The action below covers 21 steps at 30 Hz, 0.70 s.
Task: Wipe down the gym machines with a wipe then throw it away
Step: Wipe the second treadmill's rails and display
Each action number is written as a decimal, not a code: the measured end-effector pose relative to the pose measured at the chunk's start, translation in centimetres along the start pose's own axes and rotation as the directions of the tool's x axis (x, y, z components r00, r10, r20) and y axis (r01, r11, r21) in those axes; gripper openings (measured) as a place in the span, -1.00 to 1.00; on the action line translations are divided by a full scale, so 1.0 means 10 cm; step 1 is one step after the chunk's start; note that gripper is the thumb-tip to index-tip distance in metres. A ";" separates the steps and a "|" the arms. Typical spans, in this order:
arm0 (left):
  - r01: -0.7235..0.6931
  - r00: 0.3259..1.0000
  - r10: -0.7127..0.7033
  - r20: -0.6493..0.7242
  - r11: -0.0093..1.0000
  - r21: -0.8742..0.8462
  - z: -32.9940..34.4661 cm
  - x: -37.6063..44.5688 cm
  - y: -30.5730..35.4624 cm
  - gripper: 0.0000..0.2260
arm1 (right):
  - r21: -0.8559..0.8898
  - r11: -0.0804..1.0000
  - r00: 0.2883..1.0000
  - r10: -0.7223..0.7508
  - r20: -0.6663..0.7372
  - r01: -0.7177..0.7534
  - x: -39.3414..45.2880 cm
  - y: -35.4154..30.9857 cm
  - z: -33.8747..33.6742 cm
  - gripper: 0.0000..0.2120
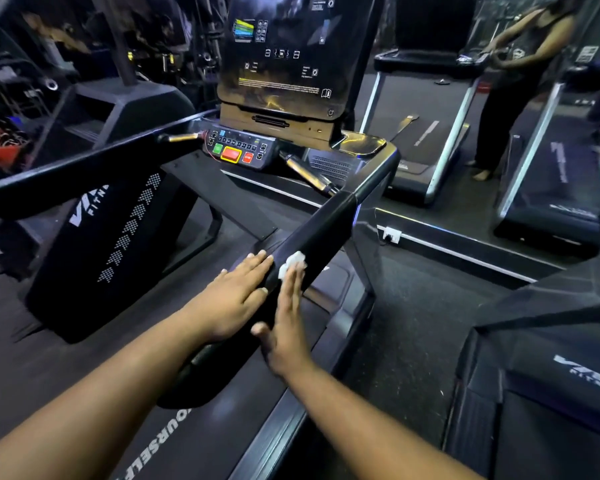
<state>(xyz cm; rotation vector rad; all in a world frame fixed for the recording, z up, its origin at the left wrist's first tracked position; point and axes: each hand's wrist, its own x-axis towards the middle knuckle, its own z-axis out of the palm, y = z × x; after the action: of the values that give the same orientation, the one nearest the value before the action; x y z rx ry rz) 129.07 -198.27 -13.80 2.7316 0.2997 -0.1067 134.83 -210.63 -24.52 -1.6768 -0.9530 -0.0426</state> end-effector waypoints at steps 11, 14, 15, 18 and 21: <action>0.026 1.000 -0.025 -0.008 0.986 0.165 0.03 0.26 0.12 -0.42 | -0.332 0.939 0.994 0.106 0.022 -0.093 1.07 0.84 -0.90 0.21; 0.039 0.999 -0.036 -0.020 0.981 0.189 0.04 0.43 0.21 -0.41 | -0.325 0.945 0.990 0.005 0.140 0.041 0.84 0.68 -0.79 0.24; 0.040 0.999 -0.036 -0.024 0.981 0.191 0.04 0.49 0.25 -0.40 | -0.322 0.941 0.982 -0.047 0.183 0.105 0.72 0.65 -0.73 0.23; 0.028 0.999 -0.022 -0.032 0.980 0.199 0.03 0.65 0.33 -0.38 | -0.371 0.906 0.965 -0.123 0.230 0.204 0.61 0.72 -0.72 0.21; 0.019 1.000 -0.013 -0.029 0.973 0.231 0.03 0.84 0.39 -0.38 | -0.450 0.889 0.991 -0.025 0.135 0.084 1.01 0.94 -0.94 0.21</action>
<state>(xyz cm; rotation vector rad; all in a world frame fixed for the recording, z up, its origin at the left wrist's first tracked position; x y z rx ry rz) 138.14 -200.31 -13.56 2.9640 0.3363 -0.1159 151.32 -212.95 -23.78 -2.1031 -1.1483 -0.2152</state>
